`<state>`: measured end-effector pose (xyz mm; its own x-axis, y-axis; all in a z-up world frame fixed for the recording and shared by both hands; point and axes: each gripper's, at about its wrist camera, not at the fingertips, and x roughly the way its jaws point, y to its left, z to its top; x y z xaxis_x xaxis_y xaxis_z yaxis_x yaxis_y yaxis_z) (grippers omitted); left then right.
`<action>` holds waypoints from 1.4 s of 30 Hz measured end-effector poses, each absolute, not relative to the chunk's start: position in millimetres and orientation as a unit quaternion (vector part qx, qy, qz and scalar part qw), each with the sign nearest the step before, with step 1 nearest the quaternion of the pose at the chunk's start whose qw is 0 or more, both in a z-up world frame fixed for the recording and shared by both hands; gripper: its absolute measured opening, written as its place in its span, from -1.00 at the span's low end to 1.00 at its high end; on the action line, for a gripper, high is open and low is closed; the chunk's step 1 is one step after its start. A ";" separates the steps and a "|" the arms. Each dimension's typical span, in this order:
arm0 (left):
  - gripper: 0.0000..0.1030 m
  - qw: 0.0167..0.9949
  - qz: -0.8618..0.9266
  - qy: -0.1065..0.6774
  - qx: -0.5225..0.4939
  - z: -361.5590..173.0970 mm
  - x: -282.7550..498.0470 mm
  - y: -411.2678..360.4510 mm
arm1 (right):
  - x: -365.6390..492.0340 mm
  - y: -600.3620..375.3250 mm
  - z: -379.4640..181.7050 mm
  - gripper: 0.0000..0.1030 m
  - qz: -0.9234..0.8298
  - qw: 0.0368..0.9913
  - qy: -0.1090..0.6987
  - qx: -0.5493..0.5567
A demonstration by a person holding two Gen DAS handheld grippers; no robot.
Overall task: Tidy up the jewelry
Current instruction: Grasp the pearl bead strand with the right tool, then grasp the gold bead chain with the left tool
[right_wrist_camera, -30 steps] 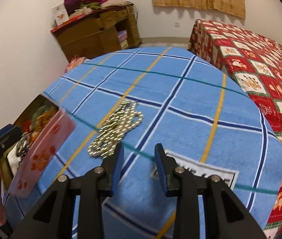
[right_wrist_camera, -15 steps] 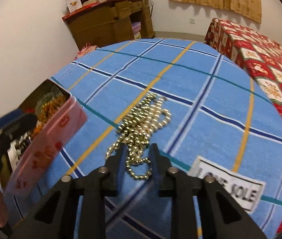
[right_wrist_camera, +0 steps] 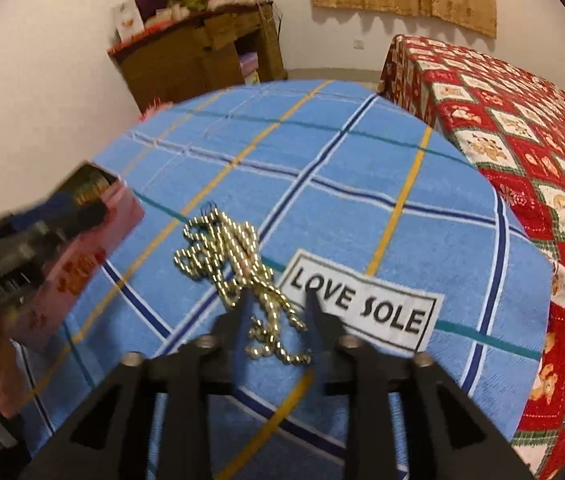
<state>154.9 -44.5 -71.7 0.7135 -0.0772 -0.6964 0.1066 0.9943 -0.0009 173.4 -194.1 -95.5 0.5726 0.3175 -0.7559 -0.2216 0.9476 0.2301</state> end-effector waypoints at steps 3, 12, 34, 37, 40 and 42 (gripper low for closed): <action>0.18 0.926 -0.050 0.373 0.029 -74.2 155.2 -50.4 | 185.7 -187.3 -92.1 -0.24 0.157 0.888 0.431 0.038; 0.18 0.923 -0.046 0.381 0.034 -80.4 158.8 -55.7 | 222.4 -157.4 -113.9 -0.63 0.178 0.866 0.465 -0.041; 0.00 0.891 -0.142 0.430 0.031 -116.2 186.8 -124.9 | 207.8 -228.9 -117.6 -0.69 0.140 0.879 0.446 0.094; -0.34 0.887 -0.162 0.431 0.038 -118.1 184.8 -130.3 | 207.0 -229.9 -117.4 -0.69 0.142 0.879 0.445 0.097; -0.78 0.887 -0.177 0.422 0.053 -115.8 176.3 -135.7 | 207.4 -232.3 -118.3 -0.68 0.142 0.878 0.445 0.103; -0.84 0.892 -0.179 0.413 0.052 -112.3 170.5 -132.9 | 207.8 -231.6 -117.8 -0.68 0.142 0.878 0.446 0.099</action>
